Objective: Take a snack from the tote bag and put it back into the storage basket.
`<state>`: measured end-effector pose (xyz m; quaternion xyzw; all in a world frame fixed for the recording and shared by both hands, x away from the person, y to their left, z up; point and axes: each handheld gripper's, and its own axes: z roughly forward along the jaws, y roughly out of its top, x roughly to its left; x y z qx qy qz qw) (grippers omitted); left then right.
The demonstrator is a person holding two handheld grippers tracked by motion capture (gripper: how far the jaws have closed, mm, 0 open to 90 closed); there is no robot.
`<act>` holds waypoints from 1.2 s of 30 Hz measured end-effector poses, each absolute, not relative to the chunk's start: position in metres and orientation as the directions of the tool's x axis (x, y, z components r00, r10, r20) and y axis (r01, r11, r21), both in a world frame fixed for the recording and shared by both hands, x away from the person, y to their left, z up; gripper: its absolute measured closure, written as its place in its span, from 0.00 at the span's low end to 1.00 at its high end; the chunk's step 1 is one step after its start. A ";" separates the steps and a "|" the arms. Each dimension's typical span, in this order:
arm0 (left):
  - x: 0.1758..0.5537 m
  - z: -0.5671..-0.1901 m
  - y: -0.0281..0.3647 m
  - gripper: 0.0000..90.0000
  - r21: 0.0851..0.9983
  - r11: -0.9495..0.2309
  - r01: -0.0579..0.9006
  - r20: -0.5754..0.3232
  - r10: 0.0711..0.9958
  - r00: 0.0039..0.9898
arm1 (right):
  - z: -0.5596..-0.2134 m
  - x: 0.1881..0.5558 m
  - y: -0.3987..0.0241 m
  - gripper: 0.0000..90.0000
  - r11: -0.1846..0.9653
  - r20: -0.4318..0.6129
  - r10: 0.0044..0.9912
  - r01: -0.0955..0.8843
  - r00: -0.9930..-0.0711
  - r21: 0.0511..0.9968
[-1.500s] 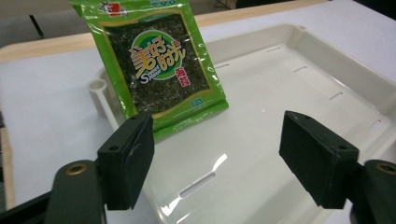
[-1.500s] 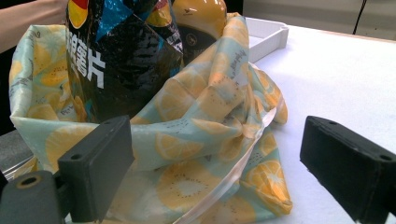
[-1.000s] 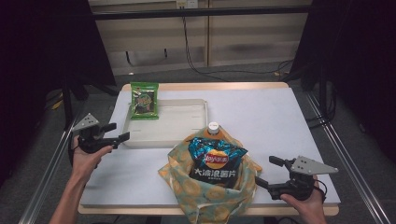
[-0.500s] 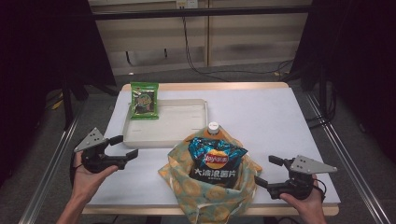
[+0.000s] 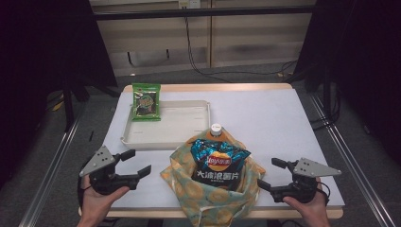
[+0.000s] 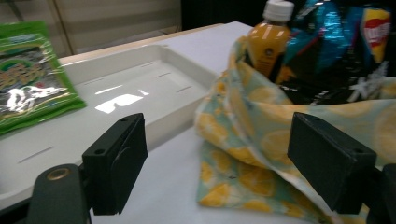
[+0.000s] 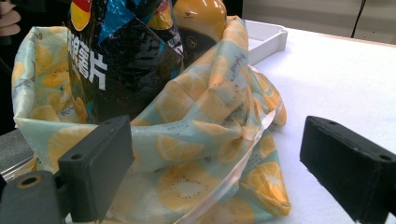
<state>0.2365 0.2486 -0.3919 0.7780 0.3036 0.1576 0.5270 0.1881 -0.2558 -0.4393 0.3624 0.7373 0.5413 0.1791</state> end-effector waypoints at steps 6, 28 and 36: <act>0.241 -0.394 0.225 0.24 0.917 -0.242 0.316 -0.129 0.570 0.811 | -0.439 0.189 -0.256 0.10 0.151 0.129 0.729 0.342 -0.672 0.928; 0.265 -0.375 0.139 0.35 0.940 -0.257 0.224 -0.116 0.377 0.919 | -0.439 0.188 -0.255 0.10 0.155 0.127 0.724 0.339 -0.678 0.928; 0.285 -0.368 0.127 0.34 0.941 -0.244 0.233 -0.140 0.347 0.927 | -0.439 0.188 -0.255 0.10 0.158 0.127 0.721 0.341 -0.681 0.927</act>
